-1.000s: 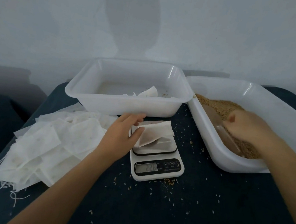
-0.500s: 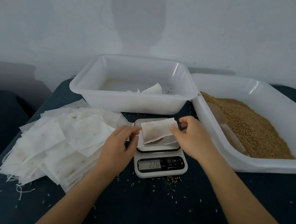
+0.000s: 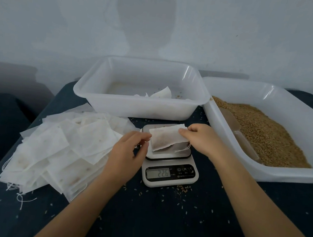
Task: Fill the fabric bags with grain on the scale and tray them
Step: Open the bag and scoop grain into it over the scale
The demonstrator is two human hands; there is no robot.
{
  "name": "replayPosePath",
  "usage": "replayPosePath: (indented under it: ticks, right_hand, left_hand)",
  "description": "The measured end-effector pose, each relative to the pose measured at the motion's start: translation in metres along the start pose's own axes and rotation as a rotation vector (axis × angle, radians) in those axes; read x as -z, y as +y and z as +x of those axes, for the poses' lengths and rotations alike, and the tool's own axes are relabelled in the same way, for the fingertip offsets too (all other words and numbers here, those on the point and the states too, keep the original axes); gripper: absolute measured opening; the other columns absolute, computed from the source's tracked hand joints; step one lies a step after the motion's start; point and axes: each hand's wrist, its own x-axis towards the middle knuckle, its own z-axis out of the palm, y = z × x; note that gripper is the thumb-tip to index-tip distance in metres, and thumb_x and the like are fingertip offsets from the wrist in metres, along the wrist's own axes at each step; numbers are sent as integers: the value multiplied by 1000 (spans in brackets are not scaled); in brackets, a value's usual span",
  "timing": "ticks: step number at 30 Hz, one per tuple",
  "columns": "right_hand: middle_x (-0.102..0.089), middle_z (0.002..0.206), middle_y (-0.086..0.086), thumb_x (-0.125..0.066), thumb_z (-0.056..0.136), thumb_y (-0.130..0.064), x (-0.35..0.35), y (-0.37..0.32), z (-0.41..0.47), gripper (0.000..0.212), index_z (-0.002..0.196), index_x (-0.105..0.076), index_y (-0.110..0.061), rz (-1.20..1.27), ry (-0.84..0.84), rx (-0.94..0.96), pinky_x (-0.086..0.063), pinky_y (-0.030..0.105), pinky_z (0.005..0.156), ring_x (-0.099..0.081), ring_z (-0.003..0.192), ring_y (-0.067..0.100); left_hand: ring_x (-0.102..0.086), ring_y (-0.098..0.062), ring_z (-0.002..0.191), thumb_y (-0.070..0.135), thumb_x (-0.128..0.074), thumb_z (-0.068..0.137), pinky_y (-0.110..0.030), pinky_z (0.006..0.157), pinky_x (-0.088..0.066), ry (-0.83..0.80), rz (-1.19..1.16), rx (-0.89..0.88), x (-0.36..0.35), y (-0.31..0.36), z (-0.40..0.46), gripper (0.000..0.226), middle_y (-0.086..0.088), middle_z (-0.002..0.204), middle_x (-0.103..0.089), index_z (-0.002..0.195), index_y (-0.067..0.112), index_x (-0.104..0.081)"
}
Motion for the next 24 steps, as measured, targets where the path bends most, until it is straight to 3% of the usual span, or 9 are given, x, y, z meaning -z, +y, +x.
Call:
replayPosePath:
  ticks: [2,4,9,12,14,16,21,24]
  right_hand:
    - [-54,78,6,-56,91,-39,0,0,1,41,89,-62,2,22,-10,-5,-37,30,62,-50,69,16]
    - [-51,73,4,-57,91,-39,0,-1,1,36,81,-60,-4,23,-11,0,-36,29,59,-48,65,15]
    - [-39,64,-1,-59,90,-35,-3,0,2,35,67,-42,-15,-73,28,17,-29,26,53,-38,58,13]
    - [-49,71,3,-58,90,-37,-3,1,3,33,74,-55,-8,-55,45,16,-35,27,58,-46,63,13]
    - [-60,81,8,-58,90,-39,-2,1,4,37,90,-63,-2,-34,50,16,-40,26,62,-52,70,14]
    - [-66,93,9,-58,90,-41,-1,2,4,37,97,-65,-5,-9,55,14,-42,26,66,-58,77,16]
    - [-66,90,9,-55,92,-41,0,0,4,39,94,-67,-4,8,33,5,-41,26,64,-61,84,22]
    - [-60,81,4,-60,91,-32,2,-11,5,25,82,-66,-9,112,-40,13,-49,33,72,-58,77,17]
  left_hand:
    - [-55,0,83,3,-61,86,-6,70,-42,-1,-1,-11,1,0,-1,20,8,95,-63,104,12,-66]
    - [-54,1,85,3,-61,86,-6,69,-41,-2,-3,-18,1,-1,-1,19,8,94,-63,102,12,-67]
    - [-53,2,85,3,-61,86,-7,70,-42,-1,-12,-25,1,-1,-3,18,11,93,-62,101,13,-67]
    - [-54,0,84,3,-61,86,-9,70,-44,2,-13,-31,2,-1,-4,18,10,93,-62,100,13,-67]
    - [-54,1,85,4,-61,86,-10,71,-44,4,-9,-26,3,-1,-4,18,11,93,-62,101,13,-67]
    - [-53,3,86,4,-61,86,-10,72,-44,5,-7,-22,4,-1,-4,18,11,93,-62,101,13,-67]
    - [-53,1,85,3,-61,86,-9,70,-44,-2,-12,-24,4,2,-4,19,11,92,-62,100,13,-68]
    - [-54,2,87,4,-61,86,-9,69,-43,-6,-15,-16,5,4,-4,18,12,93,-62,101,13,-68]
